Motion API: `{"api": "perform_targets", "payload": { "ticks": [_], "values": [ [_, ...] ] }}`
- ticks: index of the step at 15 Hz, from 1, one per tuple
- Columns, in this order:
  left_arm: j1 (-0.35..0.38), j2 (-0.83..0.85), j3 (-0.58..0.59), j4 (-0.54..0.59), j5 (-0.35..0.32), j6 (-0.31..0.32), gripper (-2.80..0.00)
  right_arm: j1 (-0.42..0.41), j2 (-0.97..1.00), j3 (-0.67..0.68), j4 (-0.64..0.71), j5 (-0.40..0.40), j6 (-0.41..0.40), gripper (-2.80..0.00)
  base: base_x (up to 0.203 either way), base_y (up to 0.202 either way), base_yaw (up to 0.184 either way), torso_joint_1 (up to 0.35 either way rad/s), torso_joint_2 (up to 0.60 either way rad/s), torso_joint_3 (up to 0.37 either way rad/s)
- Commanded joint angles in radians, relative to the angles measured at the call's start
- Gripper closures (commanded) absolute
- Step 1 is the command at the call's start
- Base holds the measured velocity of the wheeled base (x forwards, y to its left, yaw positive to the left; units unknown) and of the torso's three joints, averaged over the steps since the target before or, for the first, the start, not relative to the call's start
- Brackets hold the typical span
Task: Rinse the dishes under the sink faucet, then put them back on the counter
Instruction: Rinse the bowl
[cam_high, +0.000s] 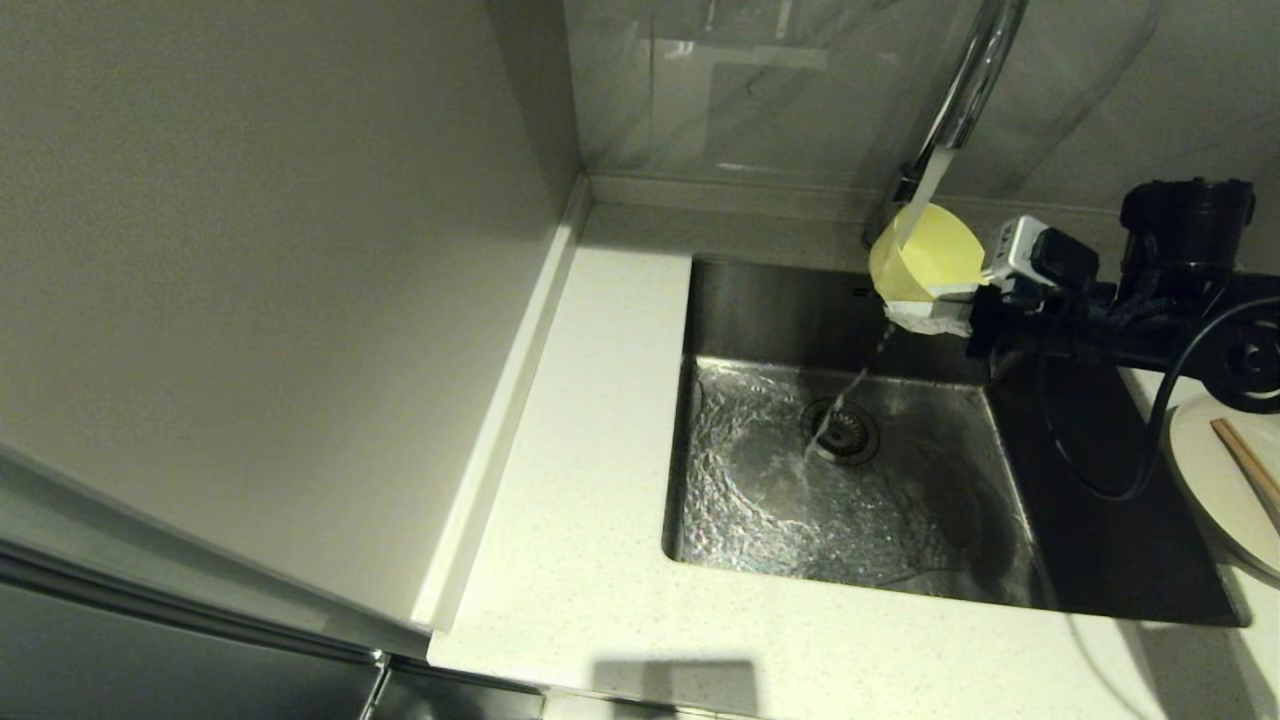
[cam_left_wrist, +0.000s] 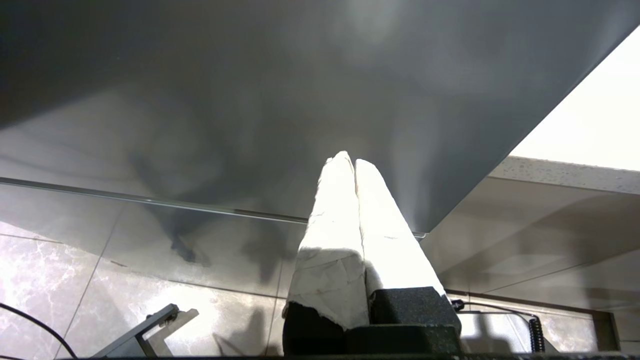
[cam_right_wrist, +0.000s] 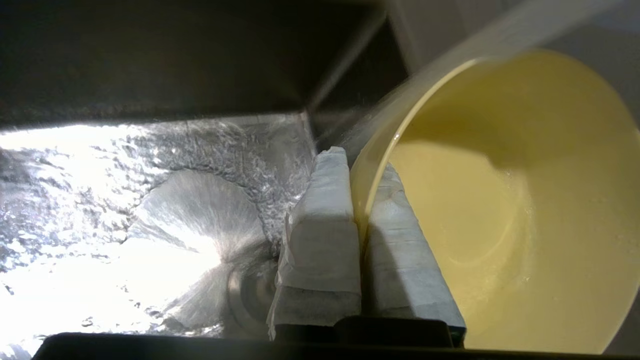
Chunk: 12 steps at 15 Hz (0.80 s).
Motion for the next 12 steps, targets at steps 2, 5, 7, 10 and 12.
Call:
{"api": "perform_targets", "payload": {
  "ticks": [2,5,7,10,12],
  "values": [
    [0.000,-0.002,0.000,0.000,0.000,-0.001,0.00,-0.002,0.007,0.052,-0.004,-0.018,-0.153,0.00,0.000,0.000,0.000,0.000,0.00,0.000],
    [0.000,-0.002,0.000,0.000,0.000,-0.001,0.00,-0.052,-0.019,0.129,0.001,-0.019,-0.239,0.00,0.000,0.000,0.000,0.000,0.00,0.000],
    [0.000,-0.002,0.000,0.000,0.000,-0.001,0.00,-0.056,-0.022,0.138,-0.008,-0.016,-0.254,0.00,0.000,0.000,0.000,0.000,0.00,0.000],
    [0.000,-0.002,0.000,0.000,0.000,-0.001,0.00,-0.055,-0.040,0.224,-0.048,0.018,-0.296,0.00,0.000,0.000,0.000,0.000,0.00,0.000],
    [0.000,-0.002,0.000,0.000,0.000,-0.001,0.00,-0.049,-0.063,0.313,-0.066,0.049,-0.295,0.00,0.000,0.000,0.000,0.000,0.00,0.000]
  ]
}}
